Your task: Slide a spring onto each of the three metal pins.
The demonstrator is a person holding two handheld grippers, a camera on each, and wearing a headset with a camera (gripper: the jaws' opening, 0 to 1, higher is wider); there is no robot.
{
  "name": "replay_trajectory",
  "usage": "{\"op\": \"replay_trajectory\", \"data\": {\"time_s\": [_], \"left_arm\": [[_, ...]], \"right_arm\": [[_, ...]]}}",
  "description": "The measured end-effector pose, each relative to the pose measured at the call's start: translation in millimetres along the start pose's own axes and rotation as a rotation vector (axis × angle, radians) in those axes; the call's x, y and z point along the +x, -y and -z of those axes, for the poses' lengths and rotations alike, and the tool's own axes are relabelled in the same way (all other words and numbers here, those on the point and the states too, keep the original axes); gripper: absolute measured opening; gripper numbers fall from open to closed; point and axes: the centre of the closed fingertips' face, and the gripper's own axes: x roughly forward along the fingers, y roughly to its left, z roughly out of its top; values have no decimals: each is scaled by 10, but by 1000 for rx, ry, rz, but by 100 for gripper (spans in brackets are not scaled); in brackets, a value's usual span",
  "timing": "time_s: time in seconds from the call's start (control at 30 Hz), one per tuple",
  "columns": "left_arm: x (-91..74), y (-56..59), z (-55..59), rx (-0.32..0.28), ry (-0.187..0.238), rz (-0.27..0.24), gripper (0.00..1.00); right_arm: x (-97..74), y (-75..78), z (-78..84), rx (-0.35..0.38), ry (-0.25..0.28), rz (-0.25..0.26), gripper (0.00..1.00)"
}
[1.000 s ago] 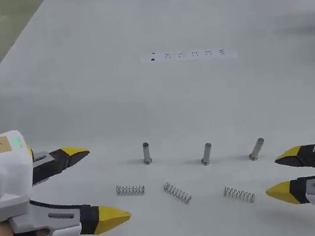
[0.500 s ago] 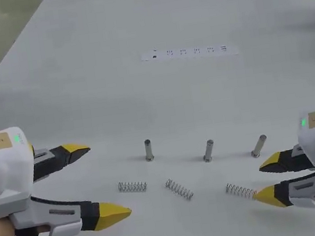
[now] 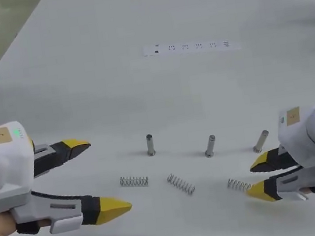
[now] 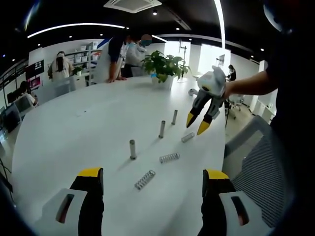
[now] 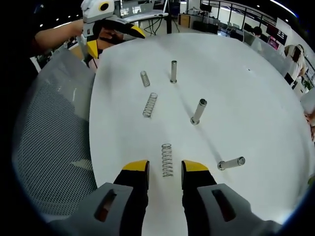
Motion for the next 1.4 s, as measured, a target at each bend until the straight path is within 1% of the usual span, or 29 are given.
{"op": "replay_trajectory", "data": {"time_s": [0.17,0.53,0.83,1.13,1.33,1.4], "left_arm": [[4,8,-8,1,2,3,79],[15,5,9,0,-4,8,79],[34,2,-21,1,0,9,79],[31,10,-15,1,-3,12,78],[28,12,4,0,-7,13,78],[28,13,12,1,-11,13,78]], "right_arm": [[80,-10,28,0,-26,-15,23],[138,3,85,-3,-69,-35,19],[163,36,135,-11,-89,-32,17],[208,25,147,-24,-100,-42,14],[235,30,179,-38,-120,-38,13],[237,37,171,-39,-115,-39,12]]}}
